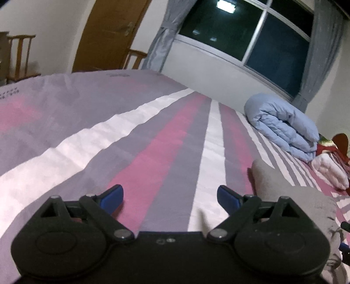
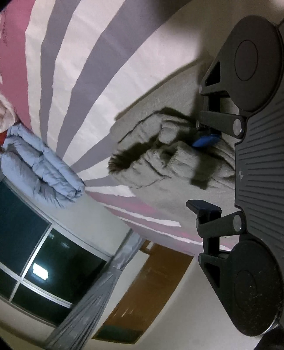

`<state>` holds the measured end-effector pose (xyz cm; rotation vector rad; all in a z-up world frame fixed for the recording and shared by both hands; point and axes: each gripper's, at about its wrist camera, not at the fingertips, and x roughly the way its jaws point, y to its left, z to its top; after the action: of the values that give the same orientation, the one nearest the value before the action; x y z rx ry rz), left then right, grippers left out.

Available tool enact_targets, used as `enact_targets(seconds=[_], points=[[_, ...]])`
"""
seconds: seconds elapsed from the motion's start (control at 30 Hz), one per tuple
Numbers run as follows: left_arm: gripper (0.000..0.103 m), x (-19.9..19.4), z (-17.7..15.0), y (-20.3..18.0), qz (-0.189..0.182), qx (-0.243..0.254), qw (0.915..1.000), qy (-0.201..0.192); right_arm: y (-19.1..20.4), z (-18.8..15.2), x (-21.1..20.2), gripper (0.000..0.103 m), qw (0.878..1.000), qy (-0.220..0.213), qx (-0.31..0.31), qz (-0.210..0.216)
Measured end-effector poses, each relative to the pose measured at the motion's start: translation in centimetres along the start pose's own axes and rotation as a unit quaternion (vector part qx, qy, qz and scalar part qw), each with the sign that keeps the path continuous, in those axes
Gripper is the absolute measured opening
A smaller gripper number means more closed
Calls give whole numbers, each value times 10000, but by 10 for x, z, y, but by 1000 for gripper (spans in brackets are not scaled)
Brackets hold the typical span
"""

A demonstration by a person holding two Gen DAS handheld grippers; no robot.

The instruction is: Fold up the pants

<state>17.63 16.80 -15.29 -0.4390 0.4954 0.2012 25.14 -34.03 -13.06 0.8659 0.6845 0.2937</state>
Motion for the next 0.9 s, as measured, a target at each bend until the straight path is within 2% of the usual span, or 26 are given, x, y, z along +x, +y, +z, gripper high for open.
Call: enact_targets(seconds=[0.07,0.13,0.17,0.2,0.27,0.33,0.37,0.43,0.5,0.53,0.67,0.73,0.8,0.83,0.9], points=[[86,1,0,1,15,-27,10000,17,5,6,1,52,9997,49,-137,-198],[86,1,-1,0,16,4,10000,25,2,7,5,52,9997,129,-58,-215],[86,2,-1,-1,10,30,10000,23,7,8,3,51,9998,49,-130,-168],[86,2,-1,-2,10,48,10000,28,15,8,-3,44,9995,-116,-288,12],[86,2,-2,-5,2,98,9999,37,34,5,-7,44,9972,-285,-682,139],[86,4,-2,-7,23,152,9999,56,39,5,4,43,9969,-92,-782,-69],[86,5,-3,-7,27,163,9998,81,37,5,14,43,9960,70,-821,-341],[86,5,-3,-8,51,196,9997,95,23,6,39,41,9931,616,-692,-715],[86,5,-3,-8,48,187,9998,107,11,7,45,27,9948,702,-522,-530],[86,5,-3,-8,62,183,9997,118,7,9,43,24,9955,721,-456,-404],[86,6,-4,-9,84,195,9997,130,18,22,3,22,9970,35,-668,396],[86,7,-4,-11,95,225,9996,148,14,24,-9,22,9963,-166,-685,483],[86,9,-4,-12,105,248,9995,176,-9,26,2,22,9989,-60,-453,81],[86,10,-5,-14,111,264,9994,196,-28,26,8,22,9999,17,-90,-123],[86,9,-6,-16,97,316,9992,202,-57,26,14,22,9987,135,484,-93]])
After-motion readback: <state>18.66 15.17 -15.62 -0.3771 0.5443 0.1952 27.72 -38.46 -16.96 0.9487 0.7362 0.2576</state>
